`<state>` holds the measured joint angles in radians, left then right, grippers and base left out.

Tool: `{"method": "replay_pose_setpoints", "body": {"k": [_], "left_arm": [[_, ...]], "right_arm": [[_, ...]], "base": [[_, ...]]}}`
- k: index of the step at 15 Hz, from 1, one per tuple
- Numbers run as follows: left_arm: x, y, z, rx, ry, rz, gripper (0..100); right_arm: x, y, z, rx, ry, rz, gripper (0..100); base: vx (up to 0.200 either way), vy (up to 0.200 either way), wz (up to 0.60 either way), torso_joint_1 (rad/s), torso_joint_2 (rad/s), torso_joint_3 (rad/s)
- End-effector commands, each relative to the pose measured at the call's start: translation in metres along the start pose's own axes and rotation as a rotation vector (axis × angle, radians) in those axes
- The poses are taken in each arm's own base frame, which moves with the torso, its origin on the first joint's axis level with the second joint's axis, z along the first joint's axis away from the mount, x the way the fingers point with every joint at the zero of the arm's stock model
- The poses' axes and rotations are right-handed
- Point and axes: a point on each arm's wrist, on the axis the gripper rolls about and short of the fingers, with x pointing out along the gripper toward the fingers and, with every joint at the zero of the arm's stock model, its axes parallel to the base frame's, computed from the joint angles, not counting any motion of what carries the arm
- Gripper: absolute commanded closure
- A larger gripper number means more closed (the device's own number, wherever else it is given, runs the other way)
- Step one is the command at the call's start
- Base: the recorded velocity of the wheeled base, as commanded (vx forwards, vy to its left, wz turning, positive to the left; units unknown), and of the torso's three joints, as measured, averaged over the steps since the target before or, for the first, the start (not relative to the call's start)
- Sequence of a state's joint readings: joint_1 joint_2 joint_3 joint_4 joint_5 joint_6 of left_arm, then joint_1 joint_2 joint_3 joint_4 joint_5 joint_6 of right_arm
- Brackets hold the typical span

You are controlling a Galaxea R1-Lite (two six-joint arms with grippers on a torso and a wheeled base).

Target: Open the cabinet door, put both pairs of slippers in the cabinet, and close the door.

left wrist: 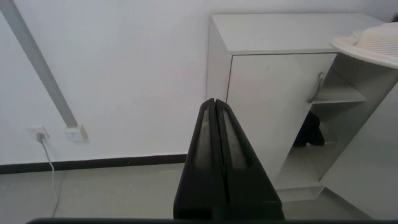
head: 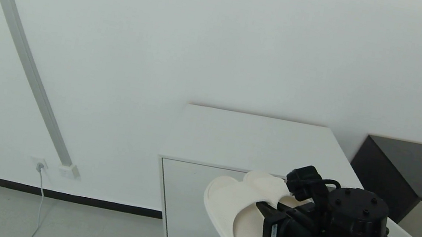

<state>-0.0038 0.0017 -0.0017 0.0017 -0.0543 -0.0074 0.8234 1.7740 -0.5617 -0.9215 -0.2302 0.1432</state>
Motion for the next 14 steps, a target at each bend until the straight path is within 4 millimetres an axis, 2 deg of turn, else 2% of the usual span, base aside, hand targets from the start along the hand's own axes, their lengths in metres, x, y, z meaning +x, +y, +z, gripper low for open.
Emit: {"method": "replay_pose_setpoints", "body": {"k": [1,9,14], "left_arm": [[0.0,0.0,0.0,0.0,0.0,0.001,100],[0.0,0.0,0.0,0.001,0.0,0.001,100],[0.0,0.0,0.0,0.006,0.001,0.004,100]], "right_arm": [[-0.005,-0.001,0.003,0.004,-0.012,0.004,100],[-0.019,-0.002,-0.002,0.0,-0.001,0.014,100],[-0.019,0.001,-0.008,-0.009,0.024,0.024,100]], "base": [[0.0,-0.2,0.0,0.002,0.0,0.002],[0.0,-0.2,0.0,0.002,0.0,0.002],[0.0,0.0,0.0,0.0,0.0,0.0]]}}
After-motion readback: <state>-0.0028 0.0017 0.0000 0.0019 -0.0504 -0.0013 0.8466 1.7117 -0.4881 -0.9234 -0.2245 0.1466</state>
